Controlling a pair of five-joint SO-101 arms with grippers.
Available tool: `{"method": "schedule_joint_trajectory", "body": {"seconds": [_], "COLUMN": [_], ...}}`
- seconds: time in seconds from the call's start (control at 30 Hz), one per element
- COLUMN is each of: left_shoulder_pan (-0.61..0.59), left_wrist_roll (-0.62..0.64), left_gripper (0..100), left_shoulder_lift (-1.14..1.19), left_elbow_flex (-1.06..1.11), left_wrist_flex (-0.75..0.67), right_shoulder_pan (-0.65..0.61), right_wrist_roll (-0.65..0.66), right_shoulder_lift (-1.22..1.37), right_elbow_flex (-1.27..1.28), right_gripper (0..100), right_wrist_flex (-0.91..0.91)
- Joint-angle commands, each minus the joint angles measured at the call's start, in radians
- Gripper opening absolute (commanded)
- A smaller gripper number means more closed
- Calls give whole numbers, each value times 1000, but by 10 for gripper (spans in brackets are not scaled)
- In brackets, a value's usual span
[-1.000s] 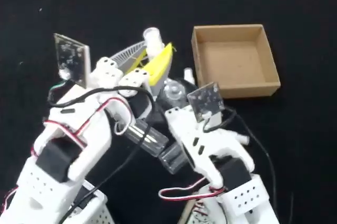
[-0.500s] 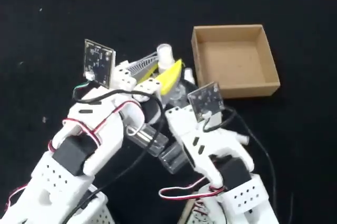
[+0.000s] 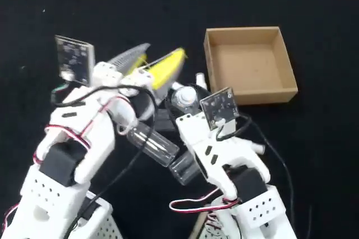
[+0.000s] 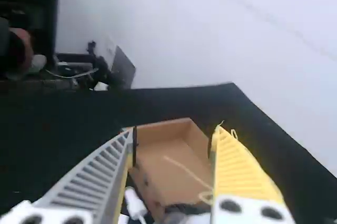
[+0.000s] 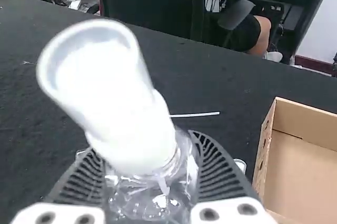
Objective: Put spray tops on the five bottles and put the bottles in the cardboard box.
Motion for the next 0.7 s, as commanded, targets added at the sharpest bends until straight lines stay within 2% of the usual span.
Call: {"method": "schedule_joint_trajectory", "body": {"seconds": [0.0,0.23,0.5,0.67], "left_shoulder_pan": [-47,94,-35,-39], "left_wrist_roll": [-20,-224,-235,-242], "left_gripper": [227,227,227,227], "left_shoulder_lift": [-6,-17,-61,-158], "left_elbow_flex": [-39,65,-35,-70], "left_wrist_flex": [8,6,123,241], "right_shoulder_pan": [15,15,15,15], "right_wrist_roll": [-2,-2,-2,-2], "right_shoulder_lift": [7,7,7,7], "right_elbow_flex": [-47,-47,-45,-45], "right_gripper": [10,10,10,10], "right_wrist_flex": [-26,-26,-29,-31]}}
